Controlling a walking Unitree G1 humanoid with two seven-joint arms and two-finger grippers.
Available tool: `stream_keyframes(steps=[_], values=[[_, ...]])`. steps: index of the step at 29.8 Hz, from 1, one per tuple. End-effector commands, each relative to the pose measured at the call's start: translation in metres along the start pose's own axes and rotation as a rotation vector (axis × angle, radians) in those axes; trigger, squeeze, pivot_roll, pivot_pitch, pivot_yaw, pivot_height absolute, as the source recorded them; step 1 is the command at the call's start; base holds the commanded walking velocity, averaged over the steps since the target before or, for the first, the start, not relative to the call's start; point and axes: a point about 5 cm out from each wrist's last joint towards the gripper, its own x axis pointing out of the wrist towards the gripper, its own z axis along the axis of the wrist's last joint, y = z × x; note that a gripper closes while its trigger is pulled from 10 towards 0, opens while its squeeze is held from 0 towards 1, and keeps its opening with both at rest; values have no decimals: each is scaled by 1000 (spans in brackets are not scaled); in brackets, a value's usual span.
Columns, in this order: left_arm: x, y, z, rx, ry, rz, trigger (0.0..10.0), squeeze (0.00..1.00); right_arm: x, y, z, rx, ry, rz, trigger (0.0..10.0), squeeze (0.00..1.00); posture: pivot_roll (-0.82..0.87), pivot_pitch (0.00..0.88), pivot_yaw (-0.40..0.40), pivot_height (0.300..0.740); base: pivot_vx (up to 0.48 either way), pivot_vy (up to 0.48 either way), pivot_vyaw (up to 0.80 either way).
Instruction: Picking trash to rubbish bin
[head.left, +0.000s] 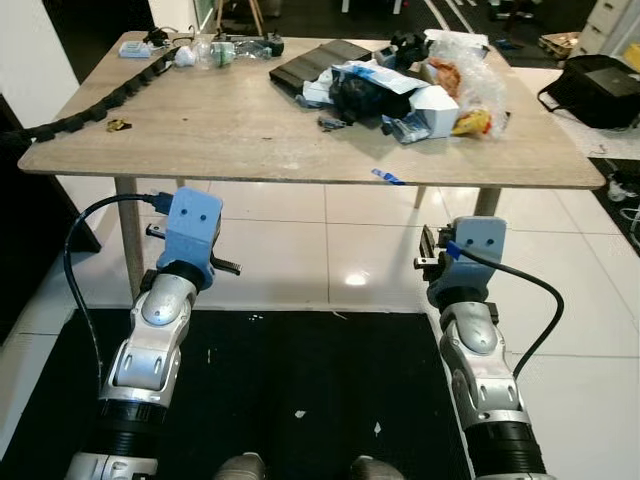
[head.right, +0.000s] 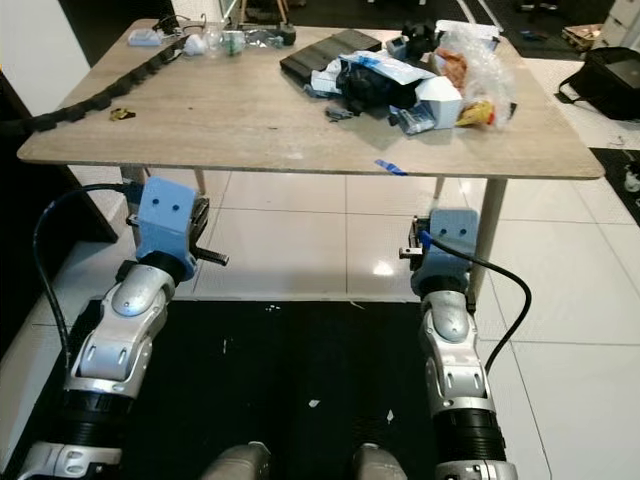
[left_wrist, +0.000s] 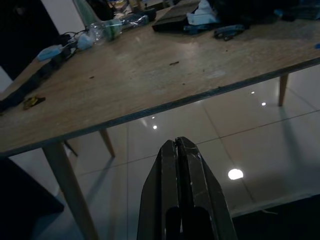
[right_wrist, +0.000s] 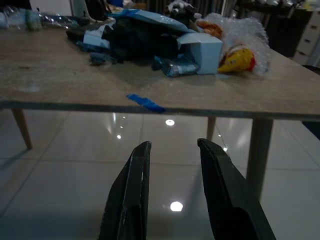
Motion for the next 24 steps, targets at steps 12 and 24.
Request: stream_keyframes(steps=[12, 24], values=[[-2, -9, -4, -20, 19, -21, 10000, 0, 12, -10, 7, -24, -25, -18, 10000, 0, 56, 55, -4, 740, 296, 0, 0], [-4, -10, -5, -27, 20, -8, 10000, 0, 20, -10, 12, -37, -30, 16, 10000, 0, 51, 62, -18, 740, 296, 0, 0]])
